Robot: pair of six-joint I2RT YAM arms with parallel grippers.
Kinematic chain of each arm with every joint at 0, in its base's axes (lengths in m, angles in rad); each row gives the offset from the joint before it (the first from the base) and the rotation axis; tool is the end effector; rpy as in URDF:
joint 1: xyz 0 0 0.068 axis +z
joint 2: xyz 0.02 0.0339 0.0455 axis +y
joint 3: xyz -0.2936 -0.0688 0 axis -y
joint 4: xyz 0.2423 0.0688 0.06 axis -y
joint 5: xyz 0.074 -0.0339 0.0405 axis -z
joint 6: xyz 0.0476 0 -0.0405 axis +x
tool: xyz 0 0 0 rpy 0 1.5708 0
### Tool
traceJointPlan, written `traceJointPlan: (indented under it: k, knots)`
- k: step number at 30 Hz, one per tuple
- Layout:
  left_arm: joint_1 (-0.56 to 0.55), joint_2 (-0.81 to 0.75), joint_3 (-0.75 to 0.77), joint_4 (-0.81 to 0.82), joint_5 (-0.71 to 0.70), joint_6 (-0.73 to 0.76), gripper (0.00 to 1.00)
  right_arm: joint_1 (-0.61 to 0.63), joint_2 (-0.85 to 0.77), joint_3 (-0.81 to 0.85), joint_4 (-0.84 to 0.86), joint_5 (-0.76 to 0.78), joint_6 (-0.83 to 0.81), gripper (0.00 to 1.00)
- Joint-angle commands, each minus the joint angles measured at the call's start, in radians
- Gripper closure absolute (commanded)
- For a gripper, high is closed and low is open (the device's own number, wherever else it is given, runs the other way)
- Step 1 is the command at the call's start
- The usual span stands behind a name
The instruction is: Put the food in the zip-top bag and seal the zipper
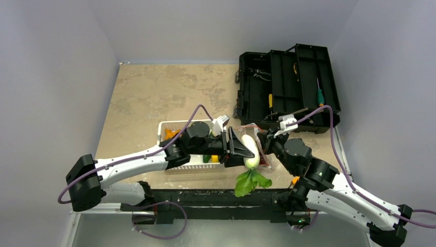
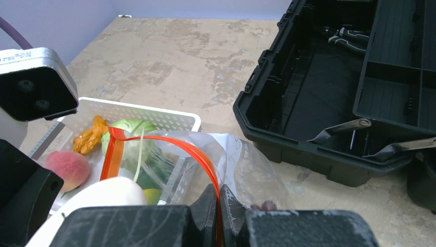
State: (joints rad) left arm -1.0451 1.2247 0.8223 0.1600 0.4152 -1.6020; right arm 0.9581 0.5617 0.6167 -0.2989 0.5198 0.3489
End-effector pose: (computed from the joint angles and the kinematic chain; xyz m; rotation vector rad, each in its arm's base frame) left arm 0.1244 -0.2527 0.3218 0.2798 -2.4221 1.9501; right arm 0.0895 0.0862 0.3153 -0.1797 1.7971 0.4670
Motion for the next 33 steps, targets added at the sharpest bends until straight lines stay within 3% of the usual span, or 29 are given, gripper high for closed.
traceJointPlan:
  k: [1, 17, 28, 31, 33]
  knots:
    - [-0.018, 0.006, -0.002, 0.047, -0.019, -0.057, 1.00, 0.003, -0.004, 0.001, 0.041, -0.005, 0.006, 1.00]
    - [-0.002, 0.121, -0.058, 0.232, -0.141, -0.299, 1.00, 0.004, -0.015, -0.002, 0.038, -0.007, 0.008, 1.00]
    - [0.068, 0.077, -0.008, -0.042, -0.249, -0.136, 0.40, 0.003, -0.020, -0.008, 0.041, -0.009, 0.009, 1.00]
    - [0.074, 0.075, 0.012, -0.054, -0.247, -0.090, 0.26, 0.003, -0.020, -0.009, 0.043, -0.009, 0.009, 1.00]
    - [0.075, 0.067, 0.052, -0.127, -0.252, -0.043, 0.22, 0.004, -0.021, -0.011, 0.042, -0.009, 0.009, 1.00]
